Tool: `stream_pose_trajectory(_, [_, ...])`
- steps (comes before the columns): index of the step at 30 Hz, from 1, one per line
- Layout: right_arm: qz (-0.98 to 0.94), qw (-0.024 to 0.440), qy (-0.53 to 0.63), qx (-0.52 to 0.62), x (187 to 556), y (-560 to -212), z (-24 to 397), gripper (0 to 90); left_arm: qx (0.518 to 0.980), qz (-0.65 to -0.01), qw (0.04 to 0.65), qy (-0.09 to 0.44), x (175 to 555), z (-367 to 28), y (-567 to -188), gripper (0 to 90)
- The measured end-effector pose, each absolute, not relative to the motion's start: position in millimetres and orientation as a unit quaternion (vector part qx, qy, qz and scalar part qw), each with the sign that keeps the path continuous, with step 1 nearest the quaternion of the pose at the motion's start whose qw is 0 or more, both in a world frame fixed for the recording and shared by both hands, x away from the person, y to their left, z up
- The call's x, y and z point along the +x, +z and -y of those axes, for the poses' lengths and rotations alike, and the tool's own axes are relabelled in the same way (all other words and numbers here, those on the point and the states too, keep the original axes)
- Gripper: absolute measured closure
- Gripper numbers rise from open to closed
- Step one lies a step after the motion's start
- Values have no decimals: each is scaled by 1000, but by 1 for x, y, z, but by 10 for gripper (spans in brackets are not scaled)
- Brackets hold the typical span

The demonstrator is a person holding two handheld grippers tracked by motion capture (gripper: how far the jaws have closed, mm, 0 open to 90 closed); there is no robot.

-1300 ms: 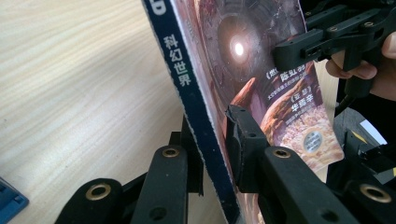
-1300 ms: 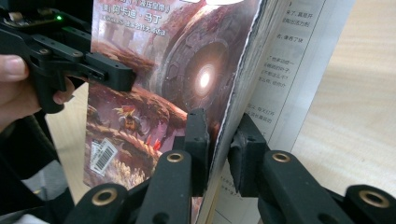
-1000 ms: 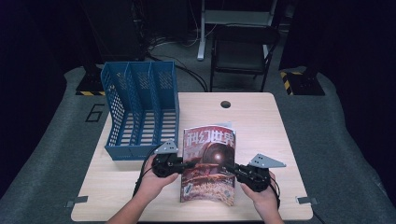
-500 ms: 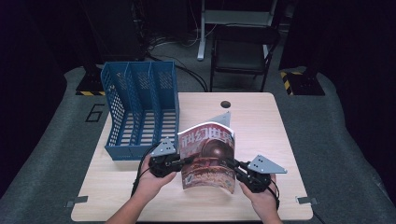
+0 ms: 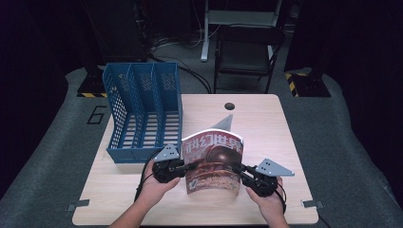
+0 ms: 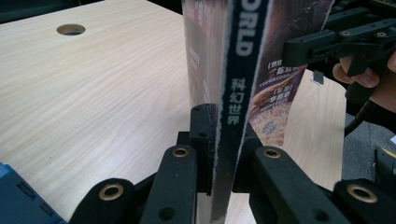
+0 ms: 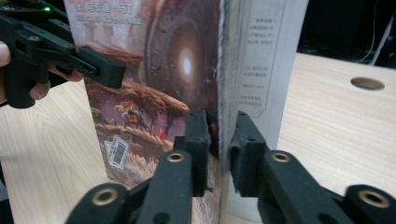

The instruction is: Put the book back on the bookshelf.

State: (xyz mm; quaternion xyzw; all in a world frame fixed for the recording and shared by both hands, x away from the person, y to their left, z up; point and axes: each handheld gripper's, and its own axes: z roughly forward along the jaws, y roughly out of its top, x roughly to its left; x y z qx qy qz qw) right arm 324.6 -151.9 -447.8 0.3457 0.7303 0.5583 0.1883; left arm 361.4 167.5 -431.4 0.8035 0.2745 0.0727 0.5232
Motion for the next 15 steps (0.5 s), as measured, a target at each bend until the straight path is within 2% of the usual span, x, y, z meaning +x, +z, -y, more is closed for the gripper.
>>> stream_pose_trajectory(3, [-731, 182, 558, 349, 325, -449, 153, 750, 807, -270, 520, 69, 361, -168, -431, 833])
stream_pose_trajectory(8, [-740, 159, 553, 348, 327, -455, 153, 638, 804, -272, 526, 58, 360, -169, -432, 831])
stream_pose_trajectory(15, [-752, 132, 535, 362, 330, -462, 160, 594, 804, -270, 527, 55, 358, -167, -431, 829])
